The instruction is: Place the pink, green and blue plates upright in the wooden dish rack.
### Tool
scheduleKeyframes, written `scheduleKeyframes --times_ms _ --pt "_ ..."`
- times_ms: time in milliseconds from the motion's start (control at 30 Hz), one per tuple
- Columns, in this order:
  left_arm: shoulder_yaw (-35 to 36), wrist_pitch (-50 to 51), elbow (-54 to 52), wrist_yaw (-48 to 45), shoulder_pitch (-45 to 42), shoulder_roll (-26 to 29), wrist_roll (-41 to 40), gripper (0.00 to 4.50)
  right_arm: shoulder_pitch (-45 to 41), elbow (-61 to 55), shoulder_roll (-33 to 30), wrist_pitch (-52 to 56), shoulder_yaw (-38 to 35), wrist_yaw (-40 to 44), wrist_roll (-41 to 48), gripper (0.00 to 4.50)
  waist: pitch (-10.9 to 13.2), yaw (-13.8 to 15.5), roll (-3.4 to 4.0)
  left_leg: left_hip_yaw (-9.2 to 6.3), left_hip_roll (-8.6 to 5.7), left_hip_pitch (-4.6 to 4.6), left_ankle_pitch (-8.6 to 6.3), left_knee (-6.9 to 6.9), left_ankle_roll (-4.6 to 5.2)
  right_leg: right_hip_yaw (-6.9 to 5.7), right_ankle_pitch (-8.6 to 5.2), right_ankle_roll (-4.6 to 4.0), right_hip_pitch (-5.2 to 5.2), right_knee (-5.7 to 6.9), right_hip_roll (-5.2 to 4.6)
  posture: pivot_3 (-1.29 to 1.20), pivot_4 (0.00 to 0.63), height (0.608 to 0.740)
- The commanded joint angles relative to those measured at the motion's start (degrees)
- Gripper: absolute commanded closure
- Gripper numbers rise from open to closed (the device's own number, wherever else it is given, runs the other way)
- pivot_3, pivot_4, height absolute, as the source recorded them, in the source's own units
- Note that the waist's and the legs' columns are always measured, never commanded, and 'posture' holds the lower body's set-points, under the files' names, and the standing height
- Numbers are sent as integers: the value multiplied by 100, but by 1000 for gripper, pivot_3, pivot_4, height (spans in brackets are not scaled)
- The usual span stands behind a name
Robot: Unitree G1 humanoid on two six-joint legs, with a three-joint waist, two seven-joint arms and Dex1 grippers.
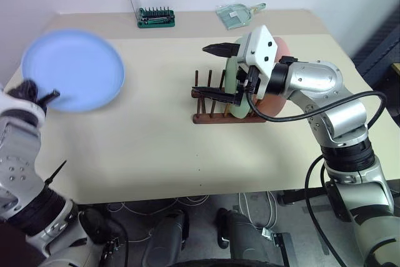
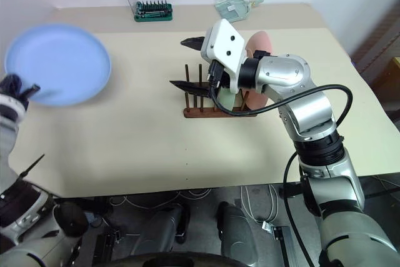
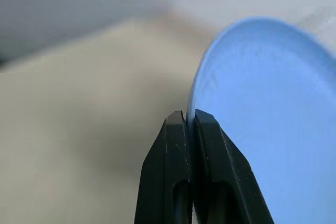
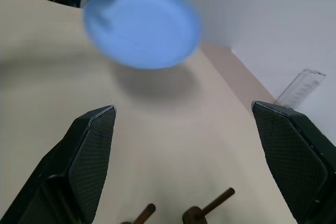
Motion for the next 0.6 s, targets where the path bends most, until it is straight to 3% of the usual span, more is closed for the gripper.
scheduleKeyframes --times_ms 33,233,400,600 --pt "-986 -482 -325 112 -739 106 191 4488 -156 -134 59 -346 50 -131 -390 265 1 -16 -1 -1 0 0 1 0 -1 0 0 0 0 1 2 0 150 740" --pt "-2513 -601 -367 248 -1226 388 985 4488 -370 110 250 -1183 520 -468 -1499 265 1 -100 2 11 -1 12 10 -4 5 16 2 2 0 9 6 0 150 740" --pt "-2983 -350 -520 275 -1428 362 1138 4488 -549 495 437 -1884 815 -724 -2301 265 2 -112 2 8 9 15 23 -9 -7 17 2 -2 -6 21 19 0 150 740" --pt "-3053 94 -819 223 -1565 190 1031 4488 -698 977 649 -2511 1088 -745 -2870 265 2 -90 2 7 10 15 25 -5 -6 17 3 -3 -4 20 33 0 150 740"
